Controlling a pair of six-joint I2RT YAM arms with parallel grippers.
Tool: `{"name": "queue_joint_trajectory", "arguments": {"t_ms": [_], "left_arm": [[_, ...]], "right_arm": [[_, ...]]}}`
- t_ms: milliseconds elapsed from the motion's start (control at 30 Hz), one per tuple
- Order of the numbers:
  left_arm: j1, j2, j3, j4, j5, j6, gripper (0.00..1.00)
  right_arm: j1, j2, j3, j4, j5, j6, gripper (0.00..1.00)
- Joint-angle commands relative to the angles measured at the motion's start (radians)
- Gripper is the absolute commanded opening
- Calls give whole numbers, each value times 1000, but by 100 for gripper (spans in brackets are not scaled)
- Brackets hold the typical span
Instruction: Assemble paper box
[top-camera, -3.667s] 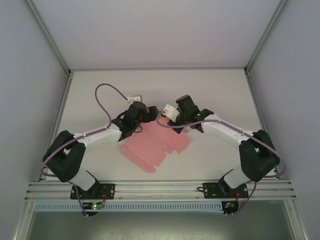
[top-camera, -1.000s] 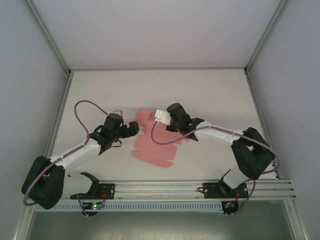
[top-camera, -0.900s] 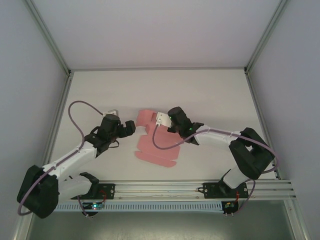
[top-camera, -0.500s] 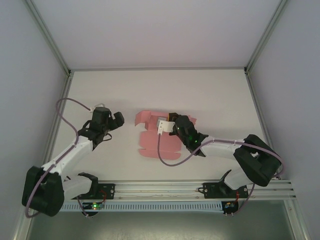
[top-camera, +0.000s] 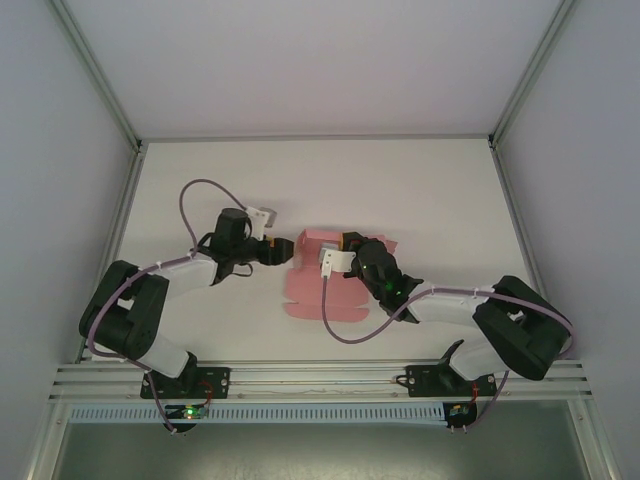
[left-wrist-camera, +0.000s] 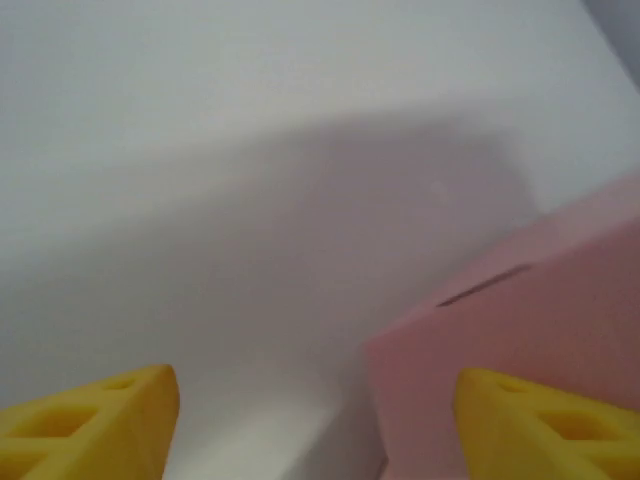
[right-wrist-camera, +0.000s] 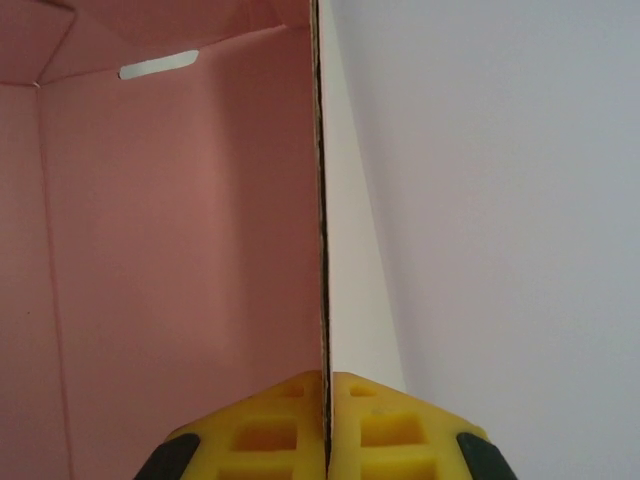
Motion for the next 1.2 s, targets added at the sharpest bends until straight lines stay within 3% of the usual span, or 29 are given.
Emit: {"name": "queue_joint_trajectory", "arguments": {"t_ms": [0,333,567,900,1067,1167], "left_arm": [[-54,-10,6,96,84,113,68],[-130,3,-56,113,-34,139,66],[-130,-105,-141,79,-139,79,67],[-130,-125,-127,130,-114,110,68],[-143,-54,-60,103,-12,140,68],[-174,-35,-52,91,-78,159,71]], "right_arm": [[12,-30,1,-31,-25,49,0],[52,18,-3,-52,73,36,0],[53,-1,-1,-61,106,13,0],[53,0,1,-73,92,17,0],[56,-4,15,-127,77,38,0],[66,7,12,-120,103,32,0]]}}
